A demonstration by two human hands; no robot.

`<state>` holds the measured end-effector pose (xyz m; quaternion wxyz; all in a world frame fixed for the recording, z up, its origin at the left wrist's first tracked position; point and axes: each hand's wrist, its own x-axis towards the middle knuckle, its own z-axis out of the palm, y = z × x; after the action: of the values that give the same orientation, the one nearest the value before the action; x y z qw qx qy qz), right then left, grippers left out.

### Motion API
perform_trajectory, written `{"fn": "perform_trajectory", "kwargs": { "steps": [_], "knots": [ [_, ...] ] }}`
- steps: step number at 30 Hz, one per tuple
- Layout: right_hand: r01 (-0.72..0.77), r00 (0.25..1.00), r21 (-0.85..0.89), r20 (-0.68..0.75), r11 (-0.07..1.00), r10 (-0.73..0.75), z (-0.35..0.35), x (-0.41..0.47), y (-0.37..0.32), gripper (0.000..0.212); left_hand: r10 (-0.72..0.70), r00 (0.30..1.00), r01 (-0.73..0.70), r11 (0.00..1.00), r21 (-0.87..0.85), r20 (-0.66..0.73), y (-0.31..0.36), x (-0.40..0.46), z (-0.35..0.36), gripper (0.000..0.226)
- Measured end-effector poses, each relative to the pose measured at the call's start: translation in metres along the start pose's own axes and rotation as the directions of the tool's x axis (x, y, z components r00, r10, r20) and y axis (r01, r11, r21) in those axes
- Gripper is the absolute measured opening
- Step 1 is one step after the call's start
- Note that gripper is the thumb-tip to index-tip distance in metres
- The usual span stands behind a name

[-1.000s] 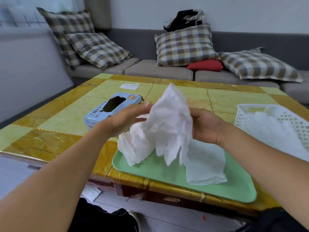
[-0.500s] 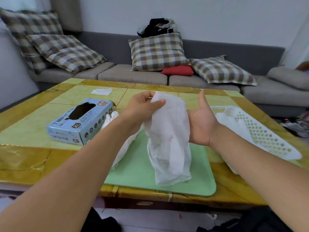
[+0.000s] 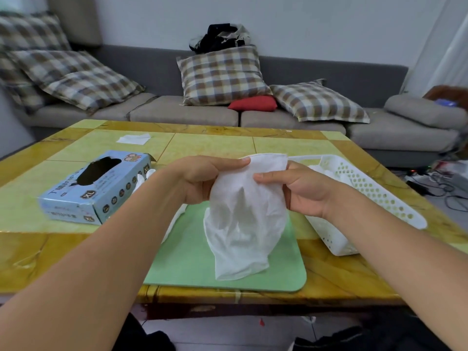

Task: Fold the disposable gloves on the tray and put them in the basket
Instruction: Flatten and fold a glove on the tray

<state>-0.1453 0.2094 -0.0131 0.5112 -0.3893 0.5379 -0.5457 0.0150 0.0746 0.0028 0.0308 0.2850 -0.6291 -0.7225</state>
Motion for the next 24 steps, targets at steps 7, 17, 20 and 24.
{"fn": "perform_trajectory", "kwargs": {
  "steps": [7, 17, 20, 24],
  "knots": [
    [-0.192, 0.977, -0.088, -0.113, 0.977, 0.182, -0.009, 0.039, 0.030, 0.023, -0.074, 0.958, 0.108, 0.989, 0.106, -0.279, -0.019, 0.026, -0.018, 0.026],
    [0.562, 0.635, -0.650, -0.058, 0.512, -0.771, 0.010, 0.017, -0.031, 0.011, 0.875, 0.420, -0.687, 0.480, 0.545, -0.241, 0.015, -0.012, -0.011, 0.008],
    [0.306, 0.833, -0.841, 0.010, 0.446, -0.553, -0.004, 0.021, 0.007, 0.010, 0.765, 0.624, -0.521, 0.558, 0.646, -0.158, -0.027, 0.008, -0.021, 0.006],
    [0.172, 0.975, -0.930, 0.112, 0.324, -0.194, -0.013, 0.023, 0.056, 0.010, 0.467, 0.881, -0.310, 0.459, 0.832, 0.070, -0.079, 0.031, -0.037, 0.010]
  ]
}}
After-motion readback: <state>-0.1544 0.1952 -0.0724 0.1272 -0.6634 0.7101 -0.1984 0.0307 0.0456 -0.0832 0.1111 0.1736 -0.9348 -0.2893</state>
